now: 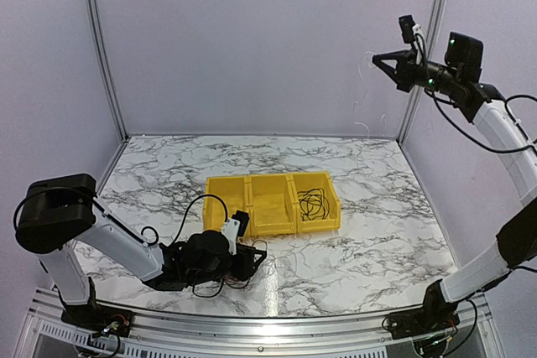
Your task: Untangle the cables
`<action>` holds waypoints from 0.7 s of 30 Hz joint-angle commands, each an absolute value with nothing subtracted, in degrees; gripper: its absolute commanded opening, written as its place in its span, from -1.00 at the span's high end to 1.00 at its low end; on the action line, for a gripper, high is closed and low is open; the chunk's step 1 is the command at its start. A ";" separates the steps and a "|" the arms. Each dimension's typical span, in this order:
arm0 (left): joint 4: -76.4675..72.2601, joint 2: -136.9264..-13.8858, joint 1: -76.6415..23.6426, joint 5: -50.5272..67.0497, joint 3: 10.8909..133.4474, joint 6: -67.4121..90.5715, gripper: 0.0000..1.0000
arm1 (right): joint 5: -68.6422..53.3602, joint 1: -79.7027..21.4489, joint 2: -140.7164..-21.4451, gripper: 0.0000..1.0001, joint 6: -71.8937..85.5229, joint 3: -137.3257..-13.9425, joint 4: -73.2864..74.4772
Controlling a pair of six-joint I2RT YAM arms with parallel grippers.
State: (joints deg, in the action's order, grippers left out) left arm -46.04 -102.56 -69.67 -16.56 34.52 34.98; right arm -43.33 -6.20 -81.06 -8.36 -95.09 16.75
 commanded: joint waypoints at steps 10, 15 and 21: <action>-46.63 -101.04 -69.43 -17.28 34.33 35.33 0.19 | -45.33 -8.61 -76.77 1.00 -13.19 -88.72 17.38; -46.03 -102.01 -69.43 -17.18 35.24 35.46 0.18 | -48.07 -8.66 -77.20 1.00 -9.99 -93.75 18.28; -45.63 -101.74 -69.43 -17.31 35.19 35.57 0.17 | -51.88 -8.72 -77.34 1.00 -4.22 -96.73 16.19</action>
State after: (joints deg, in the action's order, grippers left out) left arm -46.00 -102.56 -69.67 -16.71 34.52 35.57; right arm -48.31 -8.16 -77.62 -8.95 -94.26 17.45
